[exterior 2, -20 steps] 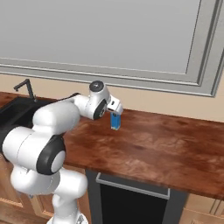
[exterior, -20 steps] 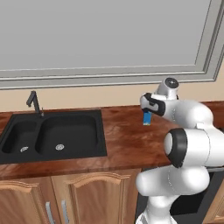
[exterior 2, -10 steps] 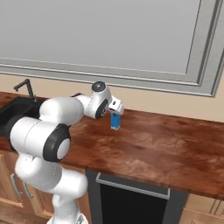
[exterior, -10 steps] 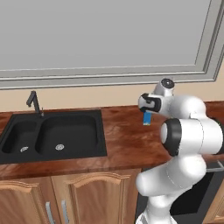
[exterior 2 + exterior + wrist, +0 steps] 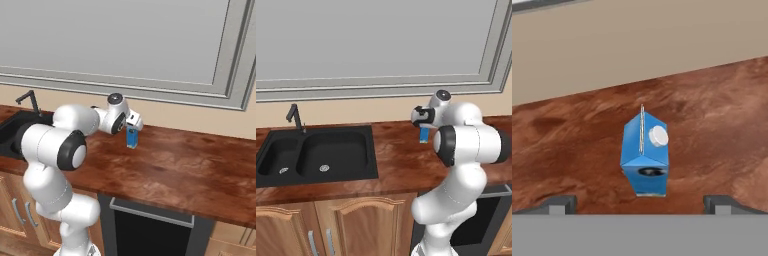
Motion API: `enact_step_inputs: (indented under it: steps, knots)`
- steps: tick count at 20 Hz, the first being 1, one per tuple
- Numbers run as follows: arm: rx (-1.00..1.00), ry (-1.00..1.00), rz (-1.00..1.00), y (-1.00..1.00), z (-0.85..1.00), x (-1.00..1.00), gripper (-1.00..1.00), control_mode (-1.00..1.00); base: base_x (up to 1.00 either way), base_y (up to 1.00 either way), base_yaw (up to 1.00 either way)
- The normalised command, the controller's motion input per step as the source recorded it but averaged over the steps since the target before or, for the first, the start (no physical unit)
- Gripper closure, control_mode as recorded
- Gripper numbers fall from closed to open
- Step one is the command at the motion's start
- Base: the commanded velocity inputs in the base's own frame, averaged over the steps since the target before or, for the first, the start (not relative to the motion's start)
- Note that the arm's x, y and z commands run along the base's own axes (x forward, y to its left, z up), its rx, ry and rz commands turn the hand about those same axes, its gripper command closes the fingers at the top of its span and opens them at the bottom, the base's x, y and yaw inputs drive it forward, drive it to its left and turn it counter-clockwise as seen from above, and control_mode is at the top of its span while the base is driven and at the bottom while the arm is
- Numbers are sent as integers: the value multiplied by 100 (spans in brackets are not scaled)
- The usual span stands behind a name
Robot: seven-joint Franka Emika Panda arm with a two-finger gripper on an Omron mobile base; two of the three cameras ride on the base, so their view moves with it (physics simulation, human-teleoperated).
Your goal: Gather the eggs and milk located in the vicinity of the sink area and place them right next to the bowl.
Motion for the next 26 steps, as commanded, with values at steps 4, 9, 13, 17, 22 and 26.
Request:
enact_step_inputs:
  steps: [4,9,13,17,22,26]
  knots:
    - [0,0,0,-8,-12,24,-100,-100,0,0,0]
    - [0,1,0,-3,-17,18,-100,-100,0,0,0]
    - [0,0,0,-3,-14,18,-100,-100,0,0,0]
    - [0,0,0,-3,-11,21,-100,-100,0,0,0]
    - [0,0,0,-4,-11,16,-100,-100,0,0,0]
    - [0,0,0,-5,-16,14,-100,-100,0,0,0]
